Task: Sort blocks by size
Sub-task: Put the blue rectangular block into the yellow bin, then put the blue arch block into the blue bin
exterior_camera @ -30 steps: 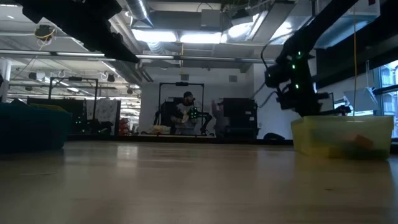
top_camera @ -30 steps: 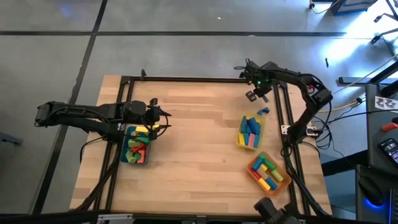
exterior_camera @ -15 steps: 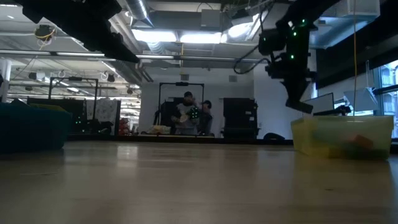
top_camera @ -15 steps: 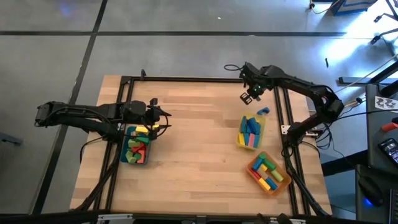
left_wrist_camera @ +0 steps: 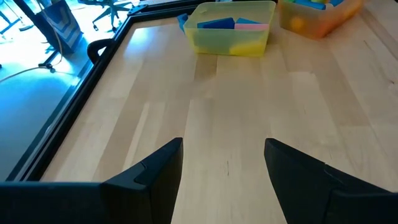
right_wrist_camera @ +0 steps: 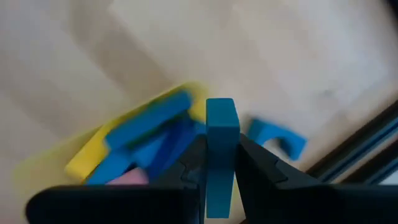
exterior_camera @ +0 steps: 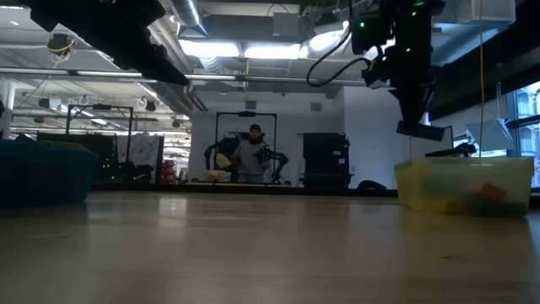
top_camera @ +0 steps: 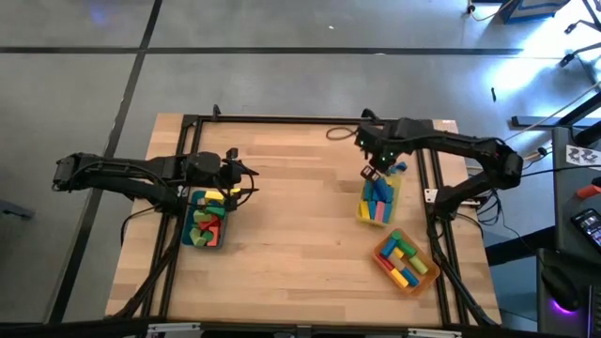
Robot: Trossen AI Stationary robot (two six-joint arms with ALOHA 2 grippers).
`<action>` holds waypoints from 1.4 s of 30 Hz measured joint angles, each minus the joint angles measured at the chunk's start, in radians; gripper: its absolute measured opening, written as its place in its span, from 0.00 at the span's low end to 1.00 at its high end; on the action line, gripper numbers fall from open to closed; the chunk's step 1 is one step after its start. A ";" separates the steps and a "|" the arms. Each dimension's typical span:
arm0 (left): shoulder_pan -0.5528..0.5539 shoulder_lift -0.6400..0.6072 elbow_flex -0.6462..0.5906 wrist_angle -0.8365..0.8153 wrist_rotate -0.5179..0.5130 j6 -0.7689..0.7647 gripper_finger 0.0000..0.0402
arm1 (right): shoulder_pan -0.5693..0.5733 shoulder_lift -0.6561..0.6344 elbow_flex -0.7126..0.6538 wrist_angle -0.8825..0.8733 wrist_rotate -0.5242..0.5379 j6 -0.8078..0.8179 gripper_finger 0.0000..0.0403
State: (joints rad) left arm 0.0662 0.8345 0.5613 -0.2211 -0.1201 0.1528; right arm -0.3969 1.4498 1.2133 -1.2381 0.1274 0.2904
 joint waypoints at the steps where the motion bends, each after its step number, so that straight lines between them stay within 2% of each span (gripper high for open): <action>1: 0.000 0.000 0.000 0.000 0.000 0.001 0.53 | 0.021 0.000 0.000 -0.009 -0.016 0.016 0.16; 7: 0.000 0.000 0.000 -0.001 0.000 0.001 0.53 | 0.144 0.000 -0.003 -0.007 -0.093 0.118 0.16; 13: 0.000 0.000 0.000 -0.005 0.000 0.000 0.53 | 0.235 0.000 -0.063 0.014 -0.057 0.220 0.16; 19: 0.000 0.000 0.000 -0.005 0.000 0.000 0.53 | 0.248 0.000 -0.166 0.056 -0.067 0.270 0.18; 22: 0.000 0.000 0.000 -0.004 0.000 0.000 0.53 | 0.246 0.000 -0.193 0.093 -0.068 0.283 0.23; 30: 0.000 0.000 0.000 0.009 0.000 0.000 0.53 | 0.228 0.001 -0.154 0.076 -0.077 0.254 0.51; 34: 0.000 0.000 0.000 0.030 0.000 -0.005 0.53 | 0.203 0.001 -0.086 0.003 0.019 0.246 0.57; 39: 0.000 0.000 0.000 0.025 0.000 -0.007 0.53 | 0.107 0.000 -0.039 -0.081 0.201 0.246 0.57; 42: 0.000 0.000 0.000 0.021 0.000 -0.008 0.53 | 0.014 0.000 -0.039 -0.086 0.220 0.228 0.56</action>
State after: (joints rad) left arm 0.0662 0.8345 0.5613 -0.2001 -0.1204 0.1452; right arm -0.3824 1.4502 1.1744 -1.3237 0.3477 0.5184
